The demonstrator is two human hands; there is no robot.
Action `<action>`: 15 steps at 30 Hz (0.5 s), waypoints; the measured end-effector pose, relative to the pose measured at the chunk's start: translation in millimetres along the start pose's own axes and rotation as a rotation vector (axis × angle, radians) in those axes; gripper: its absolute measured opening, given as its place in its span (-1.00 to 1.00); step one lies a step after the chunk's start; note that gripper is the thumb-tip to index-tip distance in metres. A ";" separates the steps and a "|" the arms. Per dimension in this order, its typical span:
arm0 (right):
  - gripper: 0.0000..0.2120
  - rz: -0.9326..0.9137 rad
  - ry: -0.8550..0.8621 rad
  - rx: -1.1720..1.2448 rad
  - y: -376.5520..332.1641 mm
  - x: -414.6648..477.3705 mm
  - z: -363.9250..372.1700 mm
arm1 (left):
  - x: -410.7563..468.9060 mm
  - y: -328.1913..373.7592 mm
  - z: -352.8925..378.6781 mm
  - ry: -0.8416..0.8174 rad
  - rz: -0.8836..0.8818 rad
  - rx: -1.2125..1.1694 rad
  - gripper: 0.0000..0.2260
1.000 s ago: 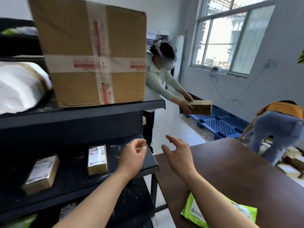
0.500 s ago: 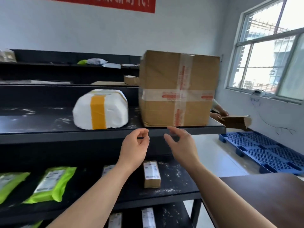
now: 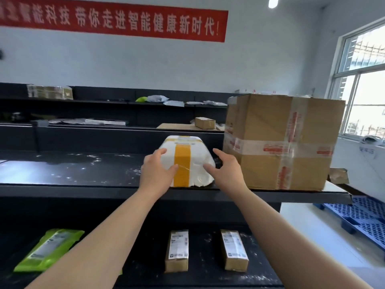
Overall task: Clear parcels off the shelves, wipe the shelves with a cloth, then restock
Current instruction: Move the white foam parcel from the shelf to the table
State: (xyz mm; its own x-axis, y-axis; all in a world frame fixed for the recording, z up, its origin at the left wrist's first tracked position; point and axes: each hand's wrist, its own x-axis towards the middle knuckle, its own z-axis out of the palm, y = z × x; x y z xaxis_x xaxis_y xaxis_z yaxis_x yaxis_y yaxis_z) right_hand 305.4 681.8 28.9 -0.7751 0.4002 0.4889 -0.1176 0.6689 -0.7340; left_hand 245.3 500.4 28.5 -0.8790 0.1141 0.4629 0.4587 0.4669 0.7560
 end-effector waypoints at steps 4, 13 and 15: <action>-0.26 0.045 -0.073 -0.057 -1.0 22.4 17.8 | 23.2 -9.9 -8.1 -0.066 -0.056 0.032 -0.35; -0.17 0.059 -0.199 -0.134 2.9 45.8 42.5 | 55.4 -27.2 -3.1 -0.215 -0.050 -0.010 -0.20; -0.20 0.050 -0.207 -0.137 3.7 46.7 43.9 | 58.6 -31.3 -2.4 -0.215 -0.037 -0.020 -0.22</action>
State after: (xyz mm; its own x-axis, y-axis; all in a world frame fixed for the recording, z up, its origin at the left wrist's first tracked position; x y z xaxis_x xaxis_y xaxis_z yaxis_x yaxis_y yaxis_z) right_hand 241.6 675.4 28.4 -0.8902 0.3076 0.3359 -0.0014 0.7356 -0.6774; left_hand 179.7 490.4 33.0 -0.9020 0.2822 0.3266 0.4258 0.4575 0.7807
